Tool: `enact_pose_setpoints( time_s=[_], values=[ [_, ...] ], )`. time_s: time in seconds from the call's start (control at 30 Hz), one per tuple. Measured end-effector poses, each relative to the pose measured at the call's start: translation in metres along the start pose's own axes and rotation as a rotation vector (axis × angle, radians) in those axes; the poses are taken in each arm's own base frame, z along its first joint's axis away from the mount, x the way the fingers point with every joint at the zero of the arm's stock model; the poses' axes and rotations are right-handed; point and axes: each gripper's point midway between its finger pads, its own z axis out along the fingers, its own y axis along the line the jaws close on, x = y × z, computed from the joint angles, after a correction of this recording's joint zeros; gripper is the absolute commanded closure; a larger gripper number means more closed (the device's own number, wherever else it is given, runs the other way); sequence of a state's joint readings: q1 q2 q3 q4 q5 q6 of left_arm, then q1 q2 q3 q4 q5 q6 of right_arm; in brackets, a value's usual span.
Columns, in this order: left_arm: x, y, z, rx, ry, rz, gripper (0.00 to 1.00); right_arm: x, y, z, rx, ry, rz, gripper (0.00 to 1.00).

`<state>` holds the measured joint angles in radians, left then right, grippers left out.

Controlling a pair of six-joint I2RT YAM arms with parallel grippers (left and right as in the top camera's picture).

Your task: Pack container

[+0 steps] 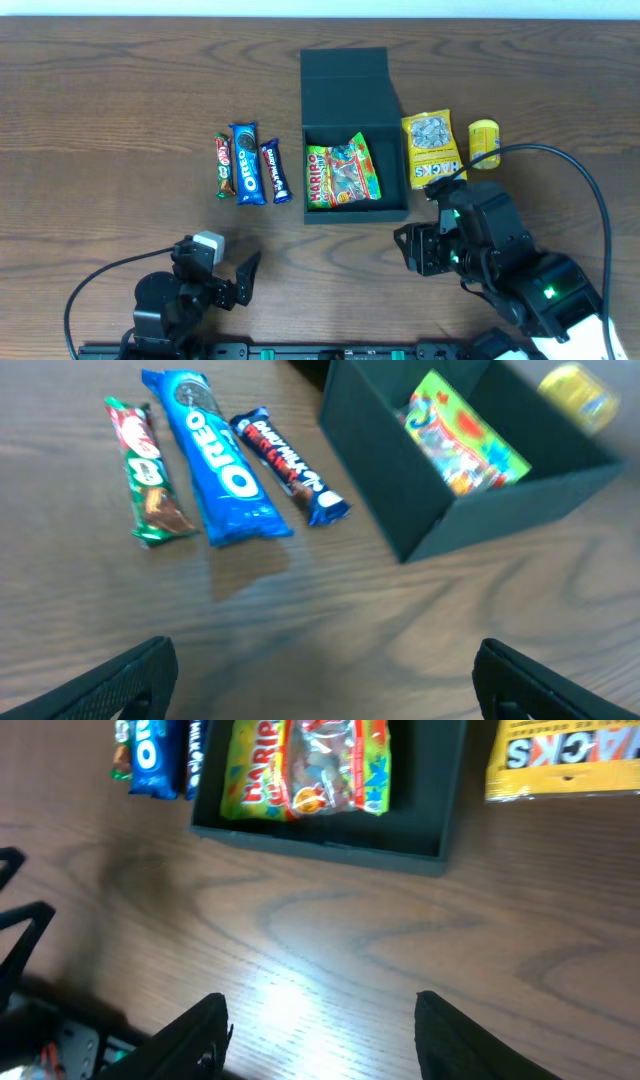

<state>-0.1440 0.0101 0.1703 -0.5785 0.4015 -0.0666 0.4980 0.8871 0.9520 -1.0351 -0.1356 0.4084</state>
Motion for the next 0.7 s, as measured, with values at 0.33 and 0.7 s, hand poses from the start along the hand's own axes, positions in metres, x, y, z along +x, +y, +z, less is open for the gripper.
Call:
enact_pose_setpoints(
  time_s=[0.33,0.7],
  values=[
    [-0.053,-0.009,0.003,0.062,-0.164,-0.207,0.05,0.002,0.004,0.001,-0.026,0.011,0.000,0.37],
    [-0.082,0.052,0.113,-0.139,0.415,0.012,0.04,0.005,0.003,0.002,-0.022,0.023,0.002,0.32]
  ],
)
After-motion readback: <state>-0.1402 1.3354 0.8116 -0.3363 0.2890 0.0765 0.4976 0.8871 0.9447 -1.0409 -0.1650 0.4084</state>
